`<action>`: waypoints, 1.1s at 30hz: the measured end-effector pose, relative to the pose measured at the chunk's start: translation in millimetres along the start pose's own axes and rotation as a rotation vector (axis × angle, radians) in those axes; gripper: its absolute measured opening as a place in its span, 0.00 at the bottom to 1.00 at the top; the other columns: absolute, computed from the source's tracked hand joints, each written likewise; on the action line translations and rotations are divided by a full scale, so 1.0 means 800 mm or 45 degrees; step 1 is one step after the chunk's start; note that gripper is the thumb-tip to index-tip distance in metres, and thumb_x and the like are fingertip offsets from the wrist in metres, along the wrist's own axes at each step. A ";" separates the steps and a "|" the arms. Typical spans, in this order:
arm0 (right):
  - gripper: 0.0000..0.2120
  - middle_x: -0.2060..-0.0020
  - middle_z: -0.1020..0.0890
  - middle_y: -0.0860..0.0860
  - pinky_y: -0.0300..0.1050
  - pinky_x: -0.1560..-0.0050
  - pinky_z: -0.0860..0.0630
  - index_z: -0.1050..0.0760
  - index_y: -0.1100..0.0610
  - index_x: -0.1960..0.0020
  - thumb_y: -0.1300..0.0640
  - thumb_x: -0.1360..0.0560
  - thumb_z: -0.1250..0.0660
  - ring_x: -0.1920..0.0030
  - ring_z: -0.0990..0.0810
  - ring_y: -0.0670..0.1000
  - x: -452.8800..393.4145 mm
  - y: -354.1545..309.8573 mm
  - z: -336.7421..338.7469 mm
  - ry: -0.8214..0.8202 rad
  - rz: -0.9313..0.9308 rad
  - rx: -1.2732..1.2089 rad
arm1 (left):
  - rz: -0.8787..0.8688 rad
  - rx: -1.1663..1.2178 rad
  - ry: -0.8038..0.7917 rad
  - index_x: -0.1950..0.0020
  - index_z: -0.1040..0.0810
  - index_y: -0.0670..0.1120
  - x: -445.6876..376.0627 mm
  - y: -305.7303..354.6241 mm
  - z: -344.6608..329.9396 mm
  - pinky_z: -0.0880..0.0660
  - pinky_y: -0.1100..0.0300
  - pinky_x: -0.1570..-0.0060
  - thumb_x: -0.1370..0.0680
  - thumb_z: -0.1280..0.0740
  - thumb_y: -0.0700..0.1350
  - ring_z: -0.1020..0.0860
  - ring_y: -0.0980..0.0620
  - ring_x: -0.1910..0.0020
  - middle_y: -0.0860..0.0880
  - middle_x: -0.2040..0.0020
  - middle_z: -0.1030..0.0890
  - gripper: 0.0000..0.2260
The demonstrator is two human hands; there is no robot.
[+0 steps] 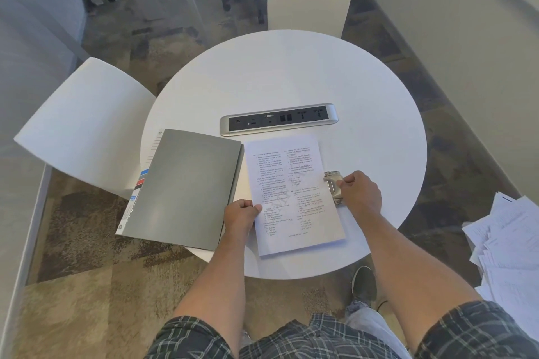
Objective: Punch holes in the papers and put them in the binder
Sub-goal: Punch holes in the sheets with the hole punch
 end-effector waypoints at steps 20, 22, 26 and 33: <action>0.06 0.57 0.18 0.49 0.46 0.58 0.30 0.25 0.53 0.48 0.51 0.21 0.33 0.54 0.22 0.55 -0.001 0.002 -0.002 -0.018 0.042 0.016 | -0.082 -0.042 0.058 0.59 0.21 0.41 0.019 0.002 0.008 0.26 0.62 0.65 0.25 0.26 0.35 0.19 0.49 0.62 0.46 0.58 0.16 0.06; 0.06 0.57 0.18 0.50 0.46 0.58 0.30 0.25 0.53 0.48 0.51 0.21 0.33 0.54 0.22 0.55 -0.001 0.001 -0.002 -0.013 0.040 0.018 | -0.081 -0.024 0.063 0.59 0.21 0.41 0.019 -0.002 0.012 0.26 0.62 0.65 0.25 0.26 0.35 0.19 0.50 0.62 0.45 0.58 0.16 0.06; 0.06 0.56 0.17 0.51 0.46 0.58 0.30 0.25 0.52 0.48 0.50 0.21 0.34 0.53 0.22 0.56 -0.001 0.001 -0.003 -0.017 0.026 0.017 | -0.069 0.033 0.039 0.57 0.19 0.39 0.019 -0.006 0.014 0.25 0.62 0.65 0.25 0.25 0.34 0.18 0.48 0.61 0.44 0.57 0.15 0.04; 0.06 0.57 0.18 0.50 0.47 0.59 0.29 0.25 0.52 0.48 0.50 0.20 0.34 0.53 0.21 0.55 0.002 0.001 -0.002 -0.019 0.022 0.020 | -0.059 0.072 0.039 0.59 0.20 0.41 0.016 -0.007 0.014 0.24 0.60 0.61 0.26 0.25 0.34 0.18 0.46 0.61 0.43 0.57 0.15 0.06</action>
Point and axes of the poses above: each hand's wrist, its own x-axis away from the middle knuckle, its own z-axis out of the back of the hand, y = z × x, the point moved 5 cm from there along -x, towards the middle knuckle
